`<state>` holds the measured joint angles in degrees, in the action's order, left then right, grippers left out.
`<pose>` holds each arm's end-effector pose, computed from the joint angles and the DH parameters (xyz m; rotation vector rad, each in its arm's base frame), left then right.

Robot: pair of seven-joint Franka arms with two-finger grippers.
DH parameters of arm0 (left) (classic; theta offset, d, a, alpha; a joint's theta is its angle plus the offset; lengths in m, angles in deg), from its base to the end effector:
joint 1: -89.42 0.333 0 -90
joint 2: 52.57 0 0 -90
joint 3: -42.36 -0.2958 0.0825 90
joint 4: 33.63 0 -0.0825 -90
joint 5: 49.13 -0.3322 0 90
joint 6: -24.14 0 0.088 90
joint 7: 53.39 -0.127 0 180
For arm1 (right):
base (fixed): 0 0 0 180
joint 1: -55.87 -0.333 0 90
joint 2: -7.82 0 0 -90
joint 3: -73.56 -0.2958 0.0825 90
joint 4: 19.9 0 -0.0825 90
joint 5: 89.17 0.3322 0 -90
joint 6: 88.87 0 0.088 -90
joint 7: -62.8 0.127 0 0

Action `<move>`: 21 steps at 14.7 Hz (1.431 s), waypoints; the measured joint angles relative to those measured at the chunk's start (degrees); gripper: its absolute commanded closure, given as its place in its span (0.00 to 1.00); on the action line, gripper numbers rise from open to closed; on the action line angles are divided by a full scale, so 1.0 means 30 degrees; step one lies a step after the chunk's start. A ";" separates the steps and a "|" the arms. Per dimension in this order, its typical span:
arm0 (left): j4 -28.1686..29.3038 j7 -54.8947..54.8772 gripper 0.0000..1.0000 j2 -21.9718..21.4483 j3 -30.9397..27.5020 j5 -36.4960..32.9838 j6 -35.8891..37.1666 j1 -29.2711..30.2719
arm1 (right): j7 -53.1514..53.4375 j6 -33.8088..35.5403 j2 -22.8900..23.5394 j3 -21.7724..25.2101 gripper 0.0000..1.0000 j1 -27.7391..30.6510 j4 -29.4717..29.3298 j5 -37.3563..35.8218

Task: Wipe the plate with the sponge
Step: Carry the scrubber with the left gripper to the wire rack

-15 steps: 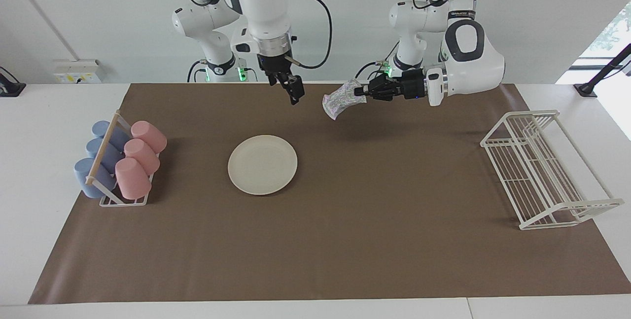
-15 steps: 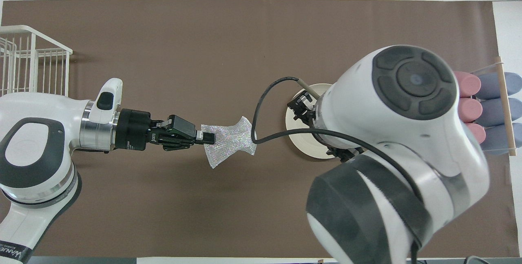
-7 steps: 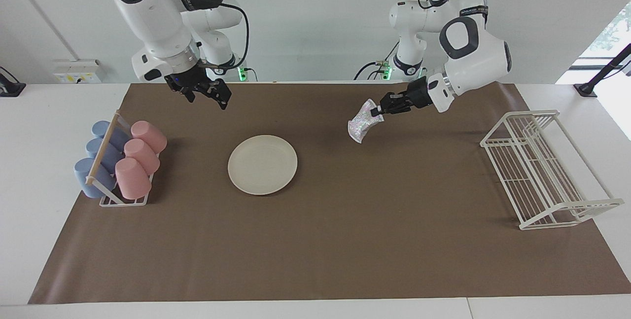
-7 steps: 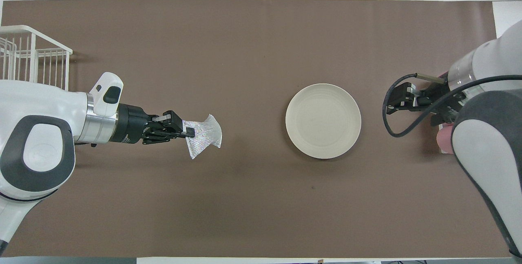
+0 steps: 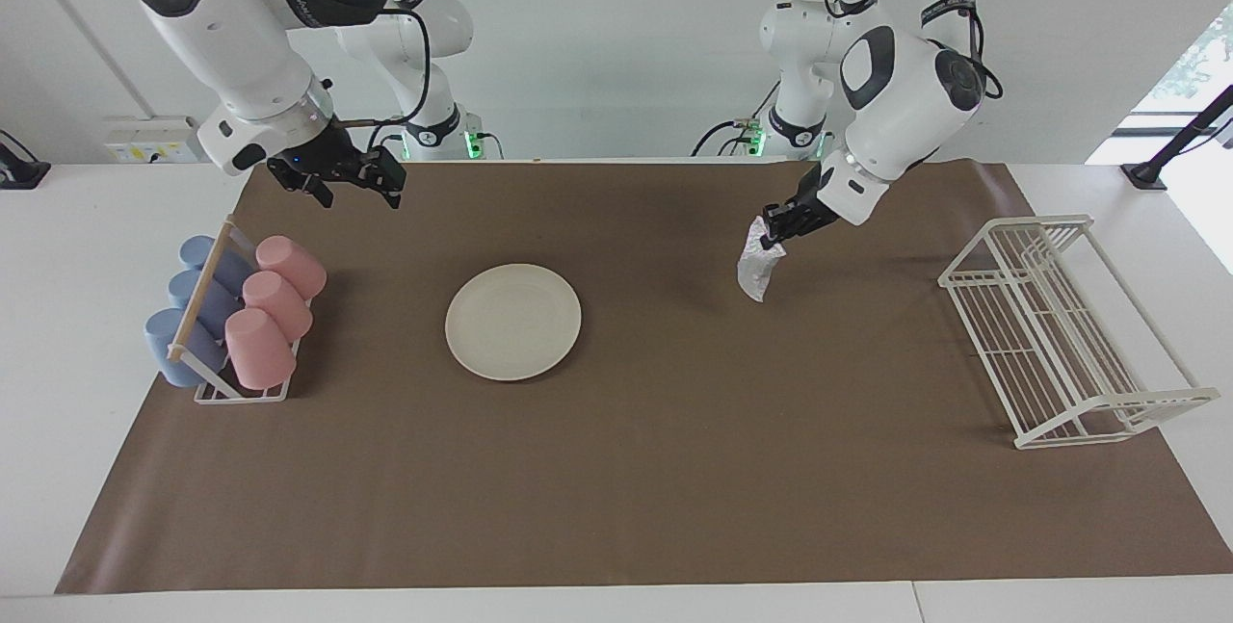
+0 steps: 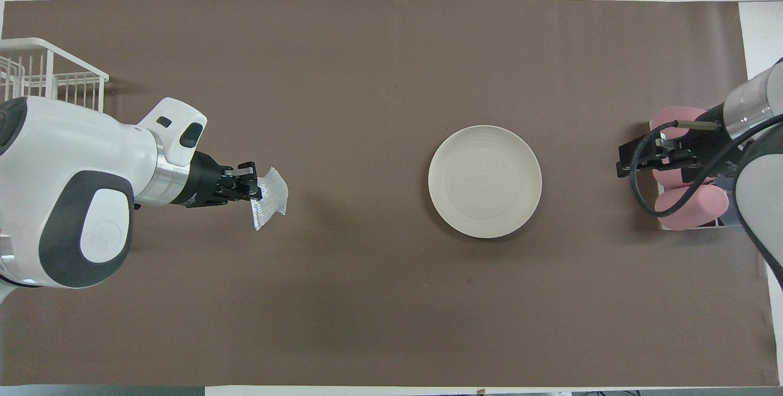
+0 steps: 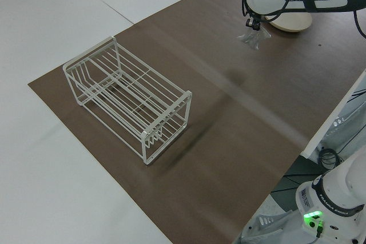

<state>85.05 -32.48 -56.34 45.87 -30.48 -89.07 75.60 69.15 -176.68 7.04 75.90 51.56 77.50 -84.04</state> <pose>0.4550 -0.1699 0.4427 2.8551 0.2812 -0.1786 0.4849 0.0282 0.5351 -3.0507 0.1219 0.2446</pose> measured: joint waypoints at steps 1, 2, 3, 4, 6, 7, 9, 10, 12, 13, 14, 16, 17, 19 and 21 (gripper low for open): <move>-0.0216 0.0476 1.00 0.0128 0.0011 -0.1546 0.0155 -0.0093 | -0.0138 0.0048 0.0000 0.0000 0.00 0.0033 0.0000 -0.0130; -0.0460 0.0856 1.00 0.0237 0.0021 -0.3245 0.0442 -0.0149 | -0.0210 0.0090 -0.0001 -0.0011 0.00 0.0032 -0.0004 -0.0280; -0.0765 0.1203 1.00 0.0349 0.0019 -0.4878 0.0940 -0.0184 | -0.0288 0.0154 0.0000 -0.0036 0.00 0.0022 -0.0016 -0.0433; -0.1207 0.1449 1.00 0.0521 0.0014 -0.6411 0.1680 -0.0224 | -0.0305 0.0387 0.0000 -0.0069 0.00 0.0005 -0.0041 -0.0613; -0.2383 0.1609 1.00 0.1069 0.0033 -0.8951 0.3495 -0.0397 | -0.0306 0.0833 -0.0066 -0.0105 0.00 -0.0017 -0.0091 -0.0708; -0.3041 0.1667 1.00 0.1429 0.0030 -1.0047 0.4447 -0.0520 | -0.0306 0.0866 -0.0192 -0.0107 0.00 -0.0026 -0.0097 -0.0717; -0.4196 0.1745 1.00 0.2231 0.0024 -1.2099 0.6163 -0.0794 | -0.0306 0.0890 -0.0516 -0.0100 0.00 -0.0026 -0.0094 -0.0734; -0.4680 0.1923 1.00 0.2686 0.0026 -1.3236 0.7004 -0.1032 | -0.0307 0.0890 -0.0654 -0.0046 0.00 -0.0026 -0.0087 -0.0764; -0.5405 0.2416 1.00 0.3451 0.0041 -1.5199 0.8250 -0.1459 | -0.0525 0.0891 -0.0758 0.0227 0.00 -0.0020 -0.0035 -0.0783; -0.5617 0.2518 1.00 0.3693 0.0039 -1.6343 0.8823 -0.1568 | -0.0589 0.0891 -0.0757 0.0343 0.00 -0.0005 -0.0013 -0.0787; -0.5740 0.2529 1.00 0.3898 0.0038 -1.7565 0.9355 -0.1588 | -0.0590 0.0891 -0.0757 0.0432 0.00 0.0041 -0.0002 -0.0793; -0.6025 0.2551 1.00 0.4341 0.0020 -1.9490 1.0209 -0.1592 | -0.0600 0.0889 -0.0757 0.0546 0.00 0.0230 -0.0002 -0.0807; -0.6326 0.2554 1.00 0.4666 0.0021 -2.0636 1.0765 -0.1600 | -0.0664 0.0889 -0.0757 0.0560 0.00 0.0364 -0.0002 -0.0808; -0.6971 0.2554 1.00 0.5448 0.0026 -2.2734 1.1779 -0.1680 | -0.0805 0.0866 -0.0757 0.0579 0.00 0.0451 -0.0003 -0.0809; -0.7494 0.2554 1.00 0.6476 0.0026 -2.4635 1.2558 -0.1784 | -0.0834 0.0761 -0.0757 0.0578 0.00 0.0453 -0.0003 -0.0815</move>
<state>62.56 -24.82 -36.91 45.94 -104.39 -51.40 70.25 66.65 -174.40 4.77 77.64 52.92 77.49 -86.48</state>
